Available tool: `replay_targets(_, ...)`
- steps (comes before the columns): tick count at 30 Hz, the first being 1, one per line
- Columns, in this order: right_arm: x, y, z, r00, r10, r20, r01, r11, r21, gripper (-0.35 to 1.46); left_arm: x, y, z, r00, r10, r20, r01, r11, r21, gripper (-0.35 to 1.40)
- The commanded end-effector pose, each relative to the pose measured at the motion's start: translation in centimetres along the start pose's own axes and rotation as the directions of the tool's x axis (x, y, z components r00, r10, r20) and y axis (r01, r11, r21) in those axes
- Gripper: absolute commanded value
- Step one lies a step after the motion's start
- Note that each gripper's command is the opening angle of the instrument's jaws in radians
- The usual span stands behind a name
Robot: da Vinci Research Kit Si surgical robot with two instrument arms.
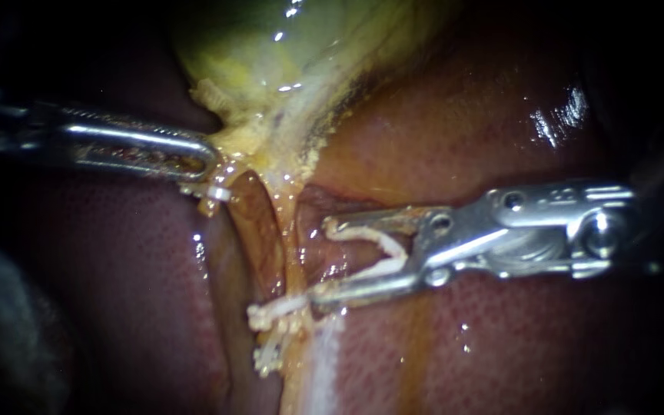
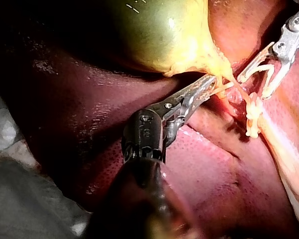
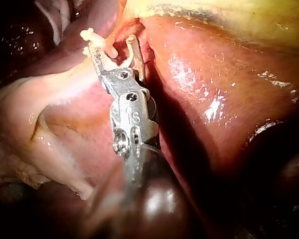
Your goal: Clipping second clip right tube
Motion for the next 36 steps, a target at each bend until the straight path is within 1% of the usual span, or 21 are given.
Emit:
replay_targets(1, -0.02, 0.00, 0.05, 1.000, 0.010, -0.003, -0.010, 1.000, 0.007, 0.50, 0.00, 0.00, 0.00, 1.0000, 0.000, 0.000, 0.000, 1.000, 0.000, -0.35)
replay_targets(5, -0.04, 0.03, 0.22, 0.998, 0.040, -0.049, -0.038, 0.998, 0.042, 0.50, 0.00, 0.00, 0.00, 1.0000, 0.000, 0.000, 0.000, 1.000, 0.000, -0.35)
replay_targets(6, -0.03, 0.03, 0.24, 0.997, 0.047, -0.063, -0.043, 0.997, 0.059, 0.50, 0.00, 0.00, 0.00, 1.0000, 0.000, 0.000, 0.000, 1.000, 0.000, -0.35)
replay_targets(7, -0.01, 0.04, 0.28, 0.995, 0.049, -0.086, -0.043, 0.997, 0.072, 0.50, 0.00, 0.00, 0.00, 1.0000, 0.000, 0.000, 0.000, 1.000, 0.000, -0.35)
replay_targets(9, 0.01, 0.04, 0.31, 0.990, 0.064, -0.122, -0.053, 0.994, 0.096, 0.50, 0.00, 0.00, 0.01, 1.0000, 0.000, 0.000, 0.000, 1.000, 0.000, -0.35)
replay_targets(10, 0.03, 0.03, 0.33, 0.986, 0.090, -0.143, -0.074, 0.991, 0.115, 0.50, 0.00, 0.00, 0.01, 1.0000, 0.000, 0.000, 0.000, 1.000, 0.000, -0.35)
replay_targets(11, 0.04, 0.02, 0.34, 0.983, 0.097, -0.158, -0.077, 0.989, 0.129, 0.50, 0.00, 0.00, 0.01, 1.0000, 0.000, 0.000, 0.000, 1.000, 0.000, -0.35)
replay_targets(13, 0.05, -0.02, 0.35, 0.978, 0.114, -0.176, -0.086, 0.983, 0.160, 0.50, 0.00, 0.00, 0.01, 1.0000, 0.000, 0.000, 0.000, 1.000, 0.001, -0.35)
replay_targets(18, 0.09, -0.17, 0.36, 0.970, 0.143, -0.195, -0.098, 0.970, 0.224, 0.50, 0.00, 0.00, 0.01, 1.0000, 0.000, 0.000, 0.000, 1.000, 0.001, -0.35)
replay_targets(21, 0.13, -0.30, 0.35, 0.967, 0.150, -0.206, -0.092, 0.960, 0.266, 0.49, 0.00, 0.00, 0.01, 1.0000, 0.000, 0.000, 0.000, 1.000, 0.001, -0.35)
replay_targets(23, 0.15, -0.40, 0.33, 0.967, 0.153, -0.203, -0.090, 0.952, 0.292, 0.47, 0.00, 0.00, 0.01, 1.0000, 0.000, 0.000, 0.000, 1.000, 0.001, -0.35)
replay_targets(26, 0.18, -0.50, 0.33, 0.968, 0.151, -0.198, -0.083, 0.945, 0.316, 0.45, 0.00, 0.00, 0.01, 1.0000, 0.000, 0.000, 0.000, 1.000, 0.000, -0.35)
replay_targets(28, 0.19, -0.52, 0.34, 0.969, 0.155, -0.194, -0.087, 0.943, 0.322, 0.44, 0.00, 0.00, 0.01, 1.0000, 0.000, 0.000, 0.000, 1.000, 0.000, -0.35)
replay_targets(31, 0.19, -0.51, 0.34, 0.969, 0.155, -0.193, -0.087, 0.943, 0.322, 0.41, 0.00, 0.00, 0.01, 1.0000, 0.000, 0.000, 0.000, 1.000, 0.001, -0.35)
replay_targets(34, 0.19, -0.48, 0.33, 0.968, 0.161, -0.192, -0.093, 0.942, 0.322, 0.33, 0.00, 0.00, 0.01, 1.0000, 0.000, 0.000, 0.000, 1.000, 0.001, -0.35)
replay_targets(36, 0.18, -0.45, 0.33, 0.968, 0.167, -0.190, -0.099, 0.941, 0.323, 0.24, 0.00, 0.00, 0.01, 1.0000, 0.000, 0.000, 0.000, 1.000, 0.001, -0.35)
